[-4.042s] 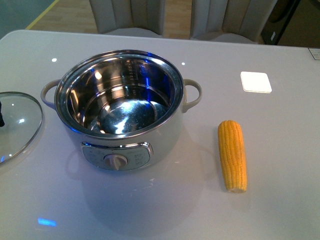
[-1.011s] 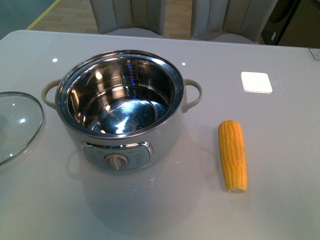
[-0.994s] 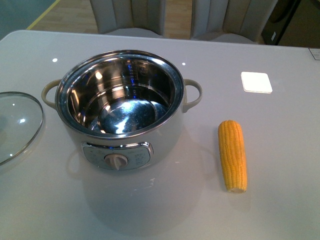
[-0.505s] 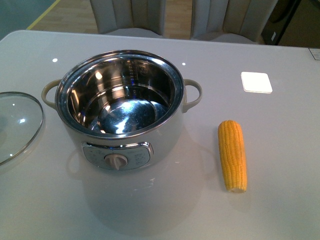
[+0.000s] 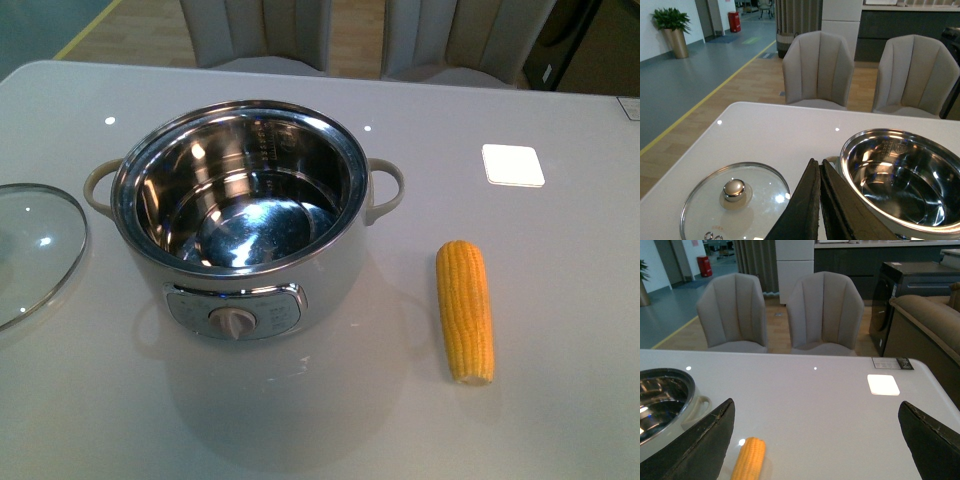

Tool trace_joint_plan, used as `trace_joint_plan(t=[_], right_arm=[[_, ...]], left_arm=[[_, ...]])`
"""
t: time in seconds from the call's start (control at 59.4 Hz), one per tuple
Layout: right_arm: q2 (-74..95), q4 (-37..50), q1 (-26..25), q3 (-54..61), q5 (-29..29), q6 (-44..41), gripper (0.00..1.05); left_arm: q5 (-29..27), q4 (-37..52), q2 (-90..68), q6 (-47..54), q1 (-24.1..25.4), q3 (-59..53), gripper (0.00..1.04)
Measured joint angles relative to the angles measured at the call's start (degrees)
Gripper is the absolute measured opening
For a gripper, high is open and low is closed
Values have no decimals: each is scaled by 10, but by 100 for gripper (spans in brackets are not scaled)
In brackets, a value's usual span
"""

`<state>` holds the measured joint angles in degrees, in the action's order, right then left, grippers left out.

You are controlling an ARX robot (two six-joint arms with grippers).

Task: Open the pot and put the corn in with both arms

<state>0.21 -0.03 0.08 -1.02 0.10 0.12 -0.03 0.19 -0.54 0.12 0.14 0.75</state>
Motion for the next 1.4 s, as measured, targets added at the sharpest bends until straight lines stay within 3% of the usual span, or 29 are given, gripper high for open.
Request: trace_joint_plan(t=[0.32, 0.842, 0.943, 1.011, 1.129, 1.398], right_arm=[[0, 0, 0, 0, 0, 0, 96], [0, 0, 0, 0, 0, 0, 96], [147, -226, 2, -94, 3, 64, 96], [206, -286, 8, -111, 5, 82, 96], [246, -282, 25, -111, 18, 94, 96], [426, -130, 112, -123, 45, 110, 96]], left_arm=[[0, -1, 2, 0, 0, 0, 4], [0, -1, 2, 0, 0, 0, 100], [1, -1, 2, 0, 0, 0, 98], [0, -1, 2, 0, 0, 0, 98], [0, -1, 2, 0, 0, 0, 98], [0, -1, 2, 0, 0, 0, 98]])
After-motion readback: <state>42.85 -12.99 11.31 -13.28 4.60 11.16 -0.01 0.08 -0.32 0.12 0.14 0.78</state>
